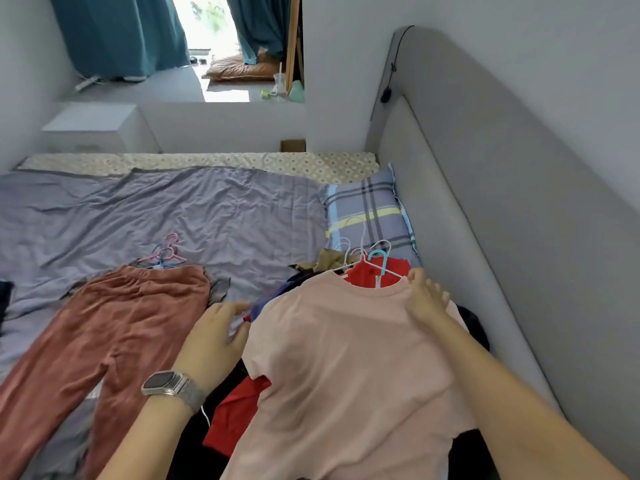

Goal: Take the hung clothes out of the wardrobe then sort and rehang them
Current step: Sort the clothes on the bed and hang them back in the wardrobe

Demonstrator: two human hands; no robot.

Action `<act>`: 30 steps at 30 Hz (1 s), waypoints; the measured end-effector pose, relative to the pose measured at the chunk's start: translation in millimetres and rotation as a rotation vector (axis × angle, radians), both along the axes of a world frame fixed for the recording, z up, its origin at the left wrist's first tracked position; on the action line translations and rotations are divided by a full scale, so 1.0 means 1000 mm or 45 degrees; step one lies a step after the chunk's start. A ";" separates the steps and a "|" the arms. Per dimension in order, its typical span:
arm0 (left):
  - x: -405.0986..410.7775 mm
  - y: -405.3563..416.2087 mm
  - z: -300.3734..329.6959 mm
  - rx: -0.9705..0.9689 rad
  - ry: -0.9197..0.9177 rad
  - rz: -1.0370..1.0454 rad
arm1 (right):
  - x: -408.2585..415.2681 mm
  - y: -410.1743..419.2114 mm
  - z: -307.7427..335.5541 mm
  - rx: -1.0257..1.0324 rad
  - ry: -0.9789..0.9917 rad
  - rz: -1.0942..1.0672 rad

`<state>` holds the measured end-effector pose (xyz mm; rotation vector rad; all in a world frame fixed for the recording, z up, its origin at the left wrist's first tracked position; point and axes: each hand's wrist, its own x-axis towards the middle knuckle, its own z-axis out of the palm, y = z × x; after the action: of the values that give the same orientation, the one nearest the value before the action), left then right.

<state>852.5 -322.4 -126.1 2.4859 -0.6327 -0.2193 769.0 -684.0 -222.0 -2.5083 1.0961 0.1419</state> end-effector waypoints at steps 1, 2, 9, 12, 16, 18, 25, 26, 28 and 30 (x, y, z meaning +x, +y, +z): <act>0.000 0.001 -0.002 -0.011 0.003 0.019 | 0.002 -0.005 -0.007 -0.038 0.097 0.071; 0.001 0.001 -0.003 -0.022 0.001 0.041 | 0.003 -0.009 -0.013 -0.090 0.225 0.140; 0.006 0.023 -0.021 -0.001 0.041 0.190 | 0.031 0.017 -0.024 -0.202 0.966 0.329; 0.007 0.034 -0.029 0.015 0.073 0.220 | 0.069 0.073 -0.018 0.001 0.528 0.570; 0.010 0.056 -0.036 0.027 0.105 0.265 | 0.103 0.150 0.001 0.395 0.174 0.736; 0.013 0.075 -0.037 0.026 0.111 0.260 | 0.112 0.179 0.006 0.482 0.116 0.743; 0.039 0.190 -0.034 -0.020 0.081 0.315 | 0.142 0.292 0.027 0.525 0.084 0.789; 0.043 0.205 -0.035 -0.038 0.100 0.333 | 0.145 0.307 0.027 0.535 0.080 0.775; 0.051 0.247 -0.038 -0.063 0.141 0.343 | 0.154 0.348 0.024 0.544 0.059 0.745; 0.060 0.298 -0.042 -0.059 0.173 0.320 | 0.164 0.398 0.019 0.536 0.038 0.730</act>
<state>912.1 -24.1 -168.3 2.4521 -0.2630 -0.2710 933.3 -285.9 -203.4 -2.3528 0.2801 0.5103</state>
